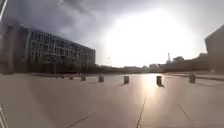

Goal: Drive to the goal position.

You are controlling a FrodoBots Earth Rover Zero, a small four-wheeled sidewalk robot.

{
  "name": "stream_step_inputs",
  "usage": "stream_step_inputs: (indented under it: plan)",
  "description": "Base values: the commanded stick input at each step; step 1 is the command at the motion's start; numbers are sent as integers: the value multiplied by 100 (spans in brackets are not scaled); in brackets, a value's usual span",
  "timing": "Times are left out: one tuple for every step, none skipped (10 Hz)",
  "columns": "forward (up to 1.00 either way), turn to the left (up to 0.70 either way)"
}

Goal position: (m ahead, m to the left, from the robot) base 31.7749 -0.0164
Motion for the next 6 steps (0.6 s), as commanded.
stream_step_inputs:
  plan:
    - [70, -27]
    - [70, -27]
    - [70, -27]
    - [70, -27]
    - [70, -27]
    - [70, -27]
